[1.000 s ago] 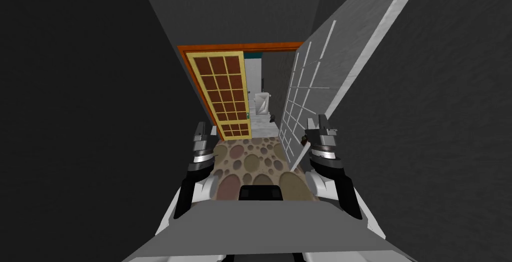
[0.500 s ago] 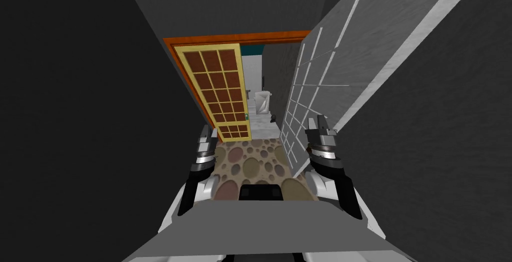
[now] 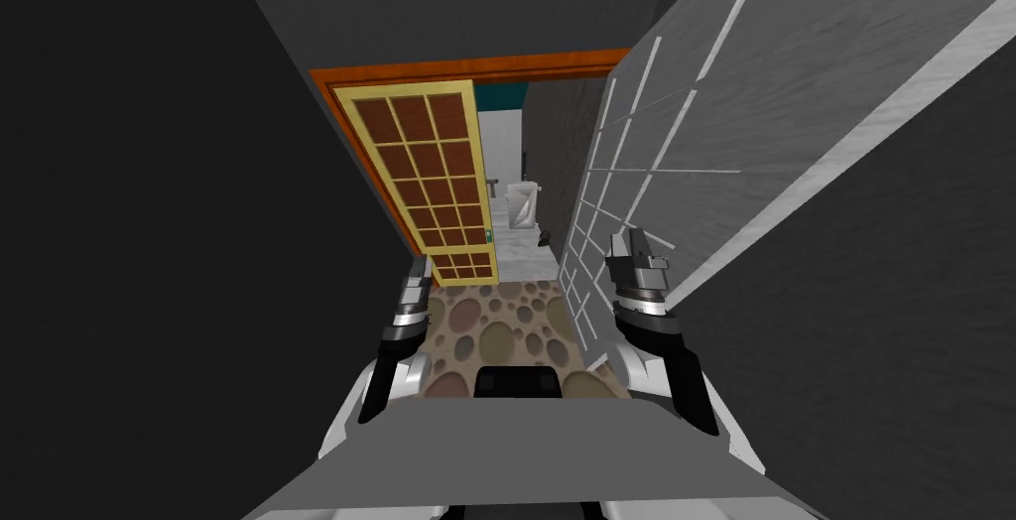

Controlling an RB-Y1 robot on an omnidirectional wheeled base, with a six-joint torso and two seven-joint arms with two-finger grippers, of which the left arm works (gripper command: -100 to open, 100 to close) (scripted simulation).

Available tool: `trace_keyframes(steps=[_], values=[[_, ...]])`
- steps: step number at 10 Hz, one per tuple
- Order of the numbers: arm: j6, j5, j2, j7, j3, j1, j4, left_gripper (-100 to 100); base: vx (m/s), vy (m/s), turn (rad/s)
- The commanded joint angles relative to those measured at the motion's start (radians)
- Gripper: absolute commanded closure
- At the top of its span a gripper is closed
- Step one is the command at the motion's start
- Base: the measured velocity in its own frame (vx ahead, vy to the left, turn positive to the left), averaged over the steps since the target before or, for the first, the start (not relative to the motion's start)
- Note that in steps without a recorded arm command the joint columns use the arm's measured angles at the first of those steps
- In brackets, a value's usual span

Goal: Pull the door open

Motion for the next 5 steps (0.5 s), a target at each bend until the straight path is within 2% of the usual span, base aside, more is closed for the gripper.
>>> trace_keyframes(steps=[1,5], values=[[-0.023,-0.033,0.002,-0.033,0.010,-0.004,0.040,-100,0.201,-0.035,0.032],[-0.058,-0.081,0.008,-0.078,0.031,-0.012,0.104,-100,0.142,-0.041,0.026]])
